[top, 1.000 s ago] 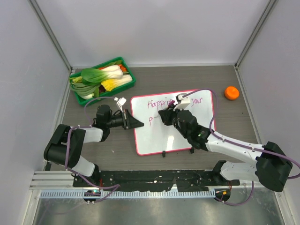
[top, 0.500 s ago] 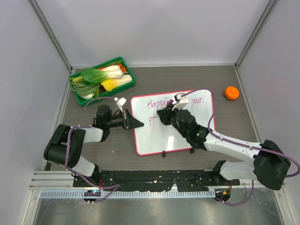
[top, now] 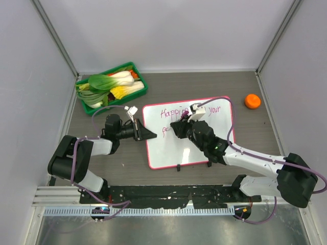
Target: Write a sentence on the whiteboard
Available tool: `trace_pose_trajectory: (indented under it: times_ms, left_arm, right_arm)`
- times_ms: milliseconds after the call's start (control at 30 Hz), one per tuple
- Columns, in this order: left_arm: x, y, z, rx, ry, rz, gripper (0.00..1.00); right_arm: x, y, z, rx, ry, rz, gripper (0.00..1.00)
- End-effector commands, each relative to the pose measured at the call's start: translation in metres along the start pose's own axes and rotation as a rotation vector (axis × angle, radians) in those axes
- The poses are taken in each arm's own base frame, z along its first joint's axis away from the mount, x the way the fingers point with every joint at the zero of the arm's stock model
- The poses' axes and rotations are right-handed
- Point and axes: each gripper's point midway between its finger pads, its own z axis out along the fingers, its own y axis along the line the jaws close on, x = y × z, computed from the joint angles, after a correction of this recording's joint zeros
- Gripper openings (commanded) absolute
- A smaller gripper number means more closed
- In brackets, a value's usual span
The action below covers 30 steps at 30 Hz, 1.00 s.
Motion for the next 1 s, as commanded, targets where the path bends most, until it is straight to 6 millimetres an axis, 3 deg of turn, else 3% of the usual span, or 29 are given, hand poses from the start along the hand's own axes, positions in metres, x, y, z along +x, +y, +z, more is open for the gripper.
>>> trace_pose_trajectory:
  times_ms: [0, 767, 967]
  left_arm:
    - [0.017, 0.038, 0.000, -0.160, 0.007, 0.010, 0.00]
    - [0.016, 0.038, 0.000, -0.161, 0.006, 0.013, 0.00]
    - [0.017, 0.038, 0.000, -0.159, 0.006, 0.014, 0.00]
  right_arm:
    - [0.004, -0.011, -0.005, 0.035, 0.005, -0.006, 0.01]
    - [-0.034, -0.011, 0.001, 0.096, -0.113, -0.003, 0.01]
    - [-0.031, -0.011, 0.003, 0.092, -0.094, -0.020, 0.01]
